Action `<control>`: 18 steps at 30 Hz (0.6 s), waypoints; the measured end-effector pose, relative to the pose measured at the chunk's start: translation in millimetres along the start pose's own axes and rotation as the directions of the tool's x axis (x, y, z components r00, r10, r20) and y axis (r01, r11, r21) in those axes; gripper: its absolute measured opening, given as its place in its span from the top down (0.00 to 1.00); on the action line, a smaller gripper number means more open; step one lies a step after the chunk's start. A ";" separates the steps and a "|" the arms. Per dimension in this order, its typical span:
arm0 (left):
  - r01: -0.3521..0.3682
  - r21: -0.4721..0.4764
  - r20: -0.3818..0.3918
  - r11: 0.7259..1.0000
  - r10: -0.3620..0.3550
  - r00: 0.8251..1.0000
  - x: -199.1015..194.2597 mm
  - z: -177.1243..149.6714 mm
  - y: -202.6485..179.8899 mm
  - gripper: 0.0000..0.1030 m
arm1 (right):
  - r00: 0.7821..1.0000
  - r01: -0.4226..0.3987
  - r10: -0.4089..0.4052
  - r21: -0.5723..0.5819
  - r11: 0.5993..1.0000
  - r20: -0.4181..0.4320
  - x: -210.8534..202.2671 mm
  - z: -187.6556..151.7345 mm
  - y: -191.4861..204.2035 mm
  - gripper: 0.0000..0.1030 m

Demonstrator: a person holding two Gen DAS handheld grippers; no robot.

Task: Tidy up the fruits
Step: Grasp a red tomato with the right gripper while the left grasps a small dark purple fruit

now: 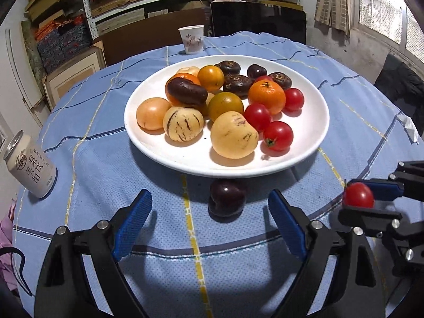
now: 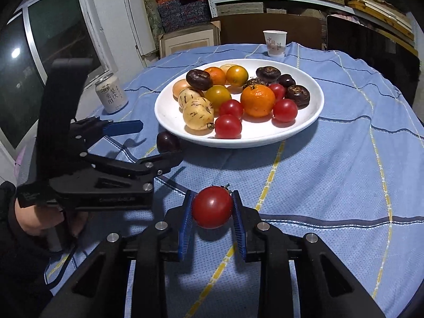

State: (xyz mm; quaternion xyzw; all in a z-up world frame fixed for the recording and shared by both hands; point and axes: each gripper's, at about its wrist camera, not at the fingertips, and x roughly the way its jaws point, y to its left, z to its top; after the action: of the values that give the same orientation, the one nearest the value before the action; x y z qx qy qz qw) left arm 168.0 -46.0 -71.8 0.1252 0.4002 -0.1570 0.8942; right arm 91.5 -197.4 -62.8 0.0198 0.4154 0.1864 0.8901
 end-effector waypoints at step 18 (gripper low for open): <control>0.087 -0.013 -0.009 0.996 -0.087 0.996 -0.7 -2.0 0.4 0.72 | 1.000 -0.006 0.006 0.017 1.000 0.012 -0.7 -0.5 -4.7 0.72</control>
State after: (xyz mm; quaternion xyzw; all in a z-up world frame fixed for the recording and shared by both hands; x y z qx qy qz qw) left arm 166.4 -44.8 -72.6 0.1028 0.4107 -0.1928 0.8852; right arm 92.2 -202.0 -63.5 0.0296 0.4114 0.1853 0.8919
